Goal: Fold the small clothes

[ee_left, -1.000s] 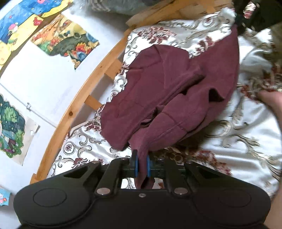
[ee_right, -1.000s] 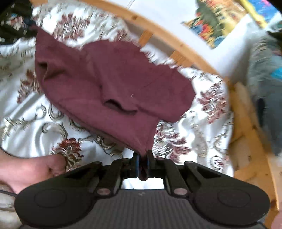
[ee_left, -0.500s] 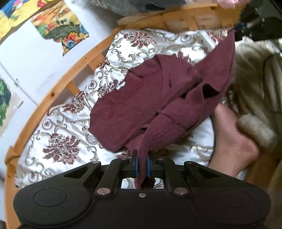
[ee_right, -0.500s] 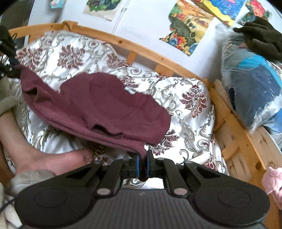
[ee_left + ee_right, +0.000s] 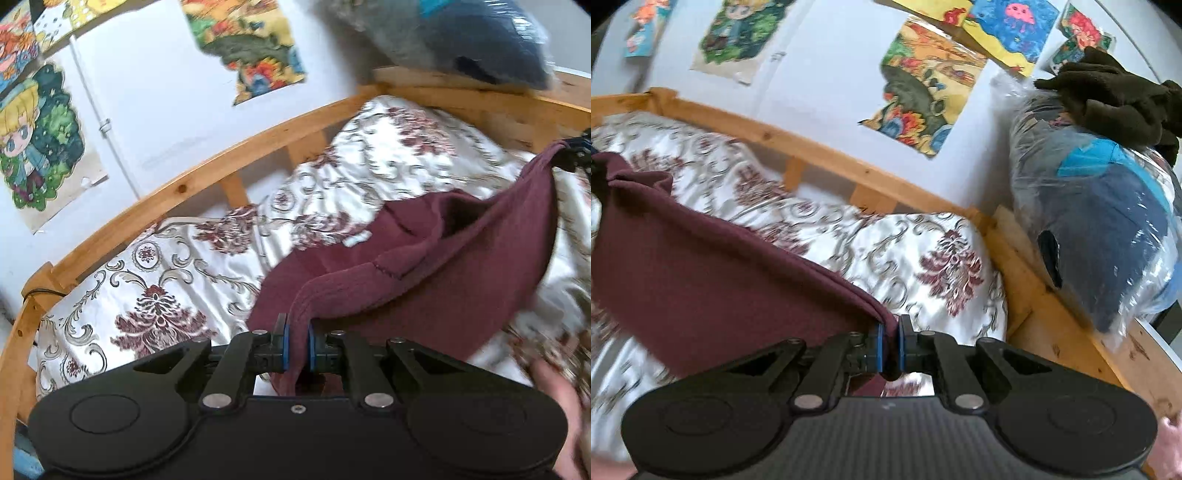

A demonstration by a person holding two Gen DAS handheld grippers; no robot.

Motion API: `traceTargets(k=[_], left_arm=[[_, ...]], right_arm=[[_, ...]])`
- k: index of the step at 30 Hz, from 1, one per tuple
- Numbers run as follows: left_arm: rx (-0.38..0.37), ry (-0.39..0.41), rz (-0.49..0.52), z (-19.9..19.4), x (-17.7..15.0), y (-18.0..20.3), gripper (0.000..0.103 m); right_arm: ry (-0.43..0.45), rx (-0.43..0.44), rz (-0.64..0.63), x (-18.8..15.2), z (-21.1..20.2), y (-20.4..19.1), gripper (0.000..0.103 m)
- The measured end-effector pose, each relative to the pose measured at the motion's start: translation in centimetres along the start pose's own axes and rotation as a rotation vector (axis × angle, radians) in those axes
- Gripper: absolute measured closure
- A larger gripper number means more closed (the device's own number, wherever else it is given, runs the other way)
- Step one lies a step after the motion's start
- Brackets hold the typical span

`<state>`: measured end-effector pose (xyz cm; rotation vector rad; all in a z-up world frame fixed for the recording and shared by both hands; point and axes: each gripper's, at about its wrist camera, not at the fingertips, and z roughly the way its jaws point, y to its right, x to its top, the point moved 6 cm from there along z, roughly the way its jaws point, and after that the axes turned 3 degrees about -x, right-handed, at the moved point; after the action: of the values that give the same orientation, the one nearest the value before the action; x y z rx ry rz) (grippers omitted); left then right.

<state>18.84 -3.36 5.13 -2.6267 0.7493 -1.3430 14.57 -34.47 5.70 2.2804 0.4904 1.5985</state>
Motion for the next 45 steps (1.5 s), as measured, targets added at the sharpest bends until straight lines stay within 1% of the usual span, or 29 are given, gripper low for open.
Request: traceTargets(k=[5,8,12,15,19,23,25,27,28,30,31,32,33,34,35,36,37,38,39,41,43,45], left_arm=[[0.011,-0.047,-0.047,6.4,1.4,-2.0,0.092],[0.019,-0.085,-0.034,10.4,1.8,-2.7,0.092],[0.003,-0.149,-0.034,15.0,2.2,-3.8,0.092],[0.001,-0.186,-0.032,17.8,2.4,-4.4,0.092],[0.002,-0.238,-0.041,21.4,2.4,-5.1,0.091],[-0.013,-0.286,-0.075,23.9,1.9,-5.6,0.090],[-0.030,-0.311,-0.123,24.8,1.6,-6.0,0.087],[-0.045,-0.319,-0.175,25.2,1.6,-6.4,0.084],[-0.057,-0.323,-0.213,25.2,1.5,-6.7,0.083],[-0.088,-0.321,-0.286,24.9,1.5,-7.2,0.079],[-0.096,-0.311,-0.321,24.6,1.6,-7.7,0.067],[-0.095,-0.305,-0.348,24.2,1.6,-8.1,0.054],[-0.087,-0.298,-0.374,23.8,1.6,-8.6,0.048],[-0.079,-0.289,-0.393,23.3,1.6,-9.0,0.040],[-0.071,-0.276,-0.407,22.7,1.6,-9.4,0.036],[-0.066,-0.267,-0.413,22.1,1.7,-9.6,0.033],[-0.059,-0.258,-0.415,21.3,1.7,-9.9,0.026],[-0.052,-0.249,-0.414,20.6,1.7,-10.1,0.019],[-0.042,-0.237,-0.410,19.8,1.7,-10.3,0.016],[-0.020,-0.214,-0.396,18.0,1.6,-10.4,0.008],[-0.001,-0.191,-0.380,16.0,1.3,-10.4,0.003],[0.011,-0.172,-0.367,14.1,1.1,-10.3,0.002]], right_arm=[[-0.003,-0.053,0.067,0.0,5.9,-0.5,0.093],[-0.009,-0.074,0.104,-0.4,9.3,-1.3,0.093],[-0.039,-0.070,0.144,-0.7,14.7,-2.1,0.093],[-0.051,-0.057,0.128,-0.8,17.9,-2.5,0.093],[-0.063,-0.044,0.099,-0.9,21.1,-3.1,0.093],[-0.093,-0.028,0.085,-1.4,23.3,-3.9,0.092],[-0.111,-0.020,0.084,-1.8,23.9,-4.3,0.092],[-0.135,0.000,0.085,-2.3,24.3,-4.5,0.092],[-0.143,0.012,0.094,-2.6,24.3,-4.5,0.090],[-0.150,0.034,0.117,-2.8,24.1,-4.3,0.083],[-0.151,0.039,0.129,-2.9,23.9,-4.1,0.072],[-0.152,0.039,0.142,-2.9,23.7,-3.8,0.061],[-0.149,0.037,0.159,-3.0,23.4,-3.5,0.057],[-0.147,0.039,0.174,-2.9,23.1,-3.2,0.049],[-0.148,0.037,0.189,-3.0,22.8,-2.8,0.041],[-0.147,0.034,0.202,-3.1,22.4,-2.5,0.036],[-0.145,0.031,0.211,-3.2,22.0,-2.2,0.028],[-0.147,0.027,0.219,-3.3,21.5,-1.9,0.024],[-0.152,0.025,0.229,-3.6,20.8,-1.7,0.022],[-0.156,0.021,0.240,-4.0,19.6,-1.3,0.012],[-0.151,0.005,0.242,-4.2,18.3,-0.9,0.008],[-0.128,-0.010,0.254,-4.1,16.6,-0.3,0.003]])
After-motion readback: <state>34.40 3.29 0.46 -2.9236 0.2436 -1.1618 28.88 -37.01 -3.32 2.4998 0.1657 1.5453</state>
